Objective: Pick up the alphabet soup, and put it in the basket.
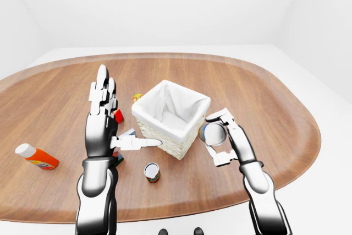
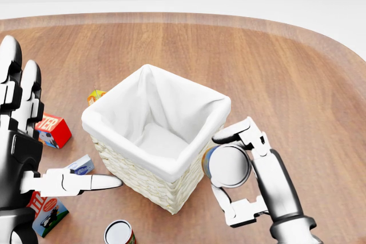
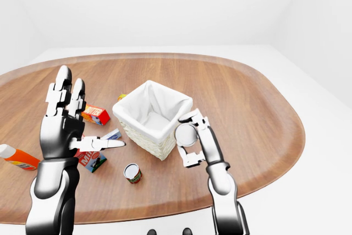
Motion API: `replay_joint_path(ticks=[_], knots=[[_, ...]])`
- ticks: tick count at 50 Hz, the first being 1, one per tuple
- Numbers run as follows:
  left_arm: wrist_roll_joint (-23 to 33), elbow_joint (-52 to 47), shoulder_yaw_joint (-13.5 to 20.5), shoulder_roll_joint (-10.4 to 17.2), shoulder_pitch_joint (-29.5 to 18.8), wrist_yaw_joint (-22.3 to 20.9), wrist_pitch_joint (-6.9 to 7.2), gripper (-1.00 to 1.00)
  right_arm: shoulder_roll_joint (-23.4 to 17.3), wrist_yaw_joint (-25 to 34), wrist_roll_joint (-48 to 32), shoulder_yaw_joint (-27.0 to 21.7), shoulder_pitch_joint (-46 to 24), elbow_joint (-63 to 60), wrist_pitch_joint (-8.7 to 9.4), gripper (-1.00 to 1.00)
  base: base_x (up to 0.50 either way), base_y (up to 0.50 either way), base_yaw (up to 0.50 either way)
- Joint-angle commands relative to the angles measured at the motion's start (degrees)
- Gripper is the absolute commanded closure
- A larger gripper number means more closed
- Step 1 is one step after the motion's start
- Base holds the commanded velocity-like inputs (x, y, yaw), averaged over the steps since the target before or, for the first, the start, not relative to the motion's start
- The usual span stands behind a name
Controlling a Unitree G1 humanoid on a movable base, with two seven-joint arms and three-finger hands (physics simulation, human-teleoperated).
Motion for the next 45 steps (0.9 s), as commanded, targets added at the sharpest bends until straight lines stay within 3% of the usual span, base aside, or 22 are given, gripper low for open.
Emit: replay_joint_path(ticks=[1,23,45], knots=[[0.2,-0.1,-0.1,0.0,-0.3,-0.1,0.0,-1.0,0.3,0.4,-1.2,-0.7,-2.5,-8.8,0.0,1.0,0.0,0.0,0.0],[0.3,-0.4,-0.1,0.1,-0.3,-0.3,0.0,-1.0,0.7,3.4,-4.6,0.9,-13.7,-11.1,0.0,1.0,0.0,0.0,0.0],[0.6,-0.2,-0.3,0.1,-0.2,-0.5,0.0,-1.0,2.5,4.1,-4.6,1.4,-30.7,10.4,0.0,1.0,0.0,0.0,0.0]])
